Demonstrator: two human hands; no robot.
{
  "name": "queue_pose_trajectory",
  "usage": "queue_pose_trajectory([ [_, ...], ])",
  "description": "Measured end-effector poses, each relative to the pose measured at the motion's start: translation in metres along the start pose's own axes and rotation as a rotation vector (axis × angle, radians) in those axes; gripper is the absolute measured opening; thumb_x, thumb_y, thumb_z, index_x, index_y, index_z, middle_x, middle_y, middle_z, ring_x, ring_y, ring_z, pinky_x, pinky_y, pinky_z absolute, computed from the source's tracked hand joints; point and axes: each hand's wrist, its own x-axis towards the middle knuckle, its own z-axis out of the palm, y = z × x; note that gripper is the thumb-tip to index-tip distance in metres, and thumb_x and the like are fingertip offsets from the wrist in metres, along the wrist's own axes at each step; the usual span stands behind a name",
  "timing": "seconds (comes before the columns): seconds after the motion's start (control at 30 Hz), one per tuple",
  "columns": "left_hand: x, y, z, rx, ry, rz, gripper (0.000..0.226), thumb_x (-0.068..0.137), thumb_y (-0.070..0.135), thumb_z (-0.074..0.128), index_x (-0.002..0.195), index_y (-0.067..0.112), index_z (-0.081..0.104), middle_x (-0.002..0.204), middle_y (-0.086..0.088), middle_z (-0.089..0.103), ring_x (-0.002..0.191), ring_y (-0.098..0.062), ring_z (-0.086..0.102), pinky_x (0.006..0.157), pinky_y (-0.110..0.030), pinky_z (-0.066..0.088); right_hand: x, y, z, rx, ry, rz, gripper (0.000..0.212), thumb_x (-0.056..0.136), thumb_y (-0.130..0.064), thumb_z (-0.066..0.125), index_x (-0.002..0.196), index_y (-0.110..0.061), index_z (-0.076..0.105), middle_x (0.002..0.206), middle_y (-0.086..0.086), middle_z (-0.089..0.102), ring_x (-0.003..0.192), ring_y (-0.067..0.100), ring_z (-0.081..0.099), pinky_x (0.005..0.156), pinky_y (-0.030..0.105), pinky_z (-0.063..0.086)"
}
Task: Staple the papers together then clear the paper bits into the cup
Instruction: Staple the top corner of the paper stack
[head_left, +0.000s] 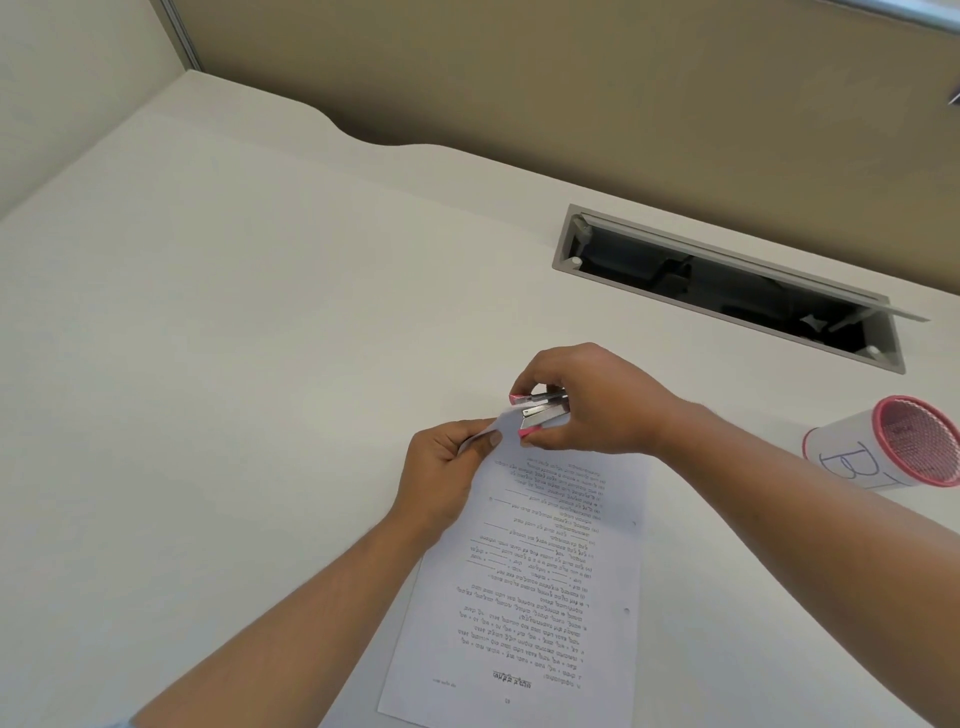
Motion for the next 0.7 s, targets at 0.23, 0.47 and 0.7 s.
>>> queue_pose_trajectory([
  [0.23,0.0004,-0.0009,0.0004,0.060,0.013,0.030,0.019,0.095,0.009,0.065,0.103,0.014,0.080,0.092,0.001,0.081,0.079,-0.011,0.073,0.069,-0.023,0.055,0.0050,-0.0041,0.0043,-0.112,-0.067,-0.025,0.037,0.075,-0.049,0.071,0.108,-0.033,0.067,0.104,-0.018,0.066,0.085,0.004,0.050,0.074,0.029,0.051],
  [0.47,0.0014,-0.0034,-0.0013,0.059,0.008,0.021,0.017,0.095,0.011,0.066,0.096,0.018,0.082,0.087,-0.004,0.080,0.076,-0.018,0.071,0.070,-0.034,0.058,0.0088,-0.0059,0.0049,-0.139,-0.071,-0.018,0.033,0.079,-0.051,0.069,0.106,-0.032,0.069,0.100,-0.018,0.068,0.082,0.003,0.050,0.072,0.031,0.052],
  [0.7,0.0011,-0.0029,-0.0037,0.068,0.011,0.013,0.013,0.094,0.014,0.069,0.100,0.015,0.080,0.085,-0.004,0.079,0.074,-0.017,0.069,0.068,-0.038,0.057,0.0102,-0.0093,0.0077,-0.157,-0.064,-0.008,0.031,0.082,-0.049,0.066,0.107,-0.032,0.070,0.099,-0.016,0.070,0.083,0.006,0.054,0.071,0.031,0.052],
])
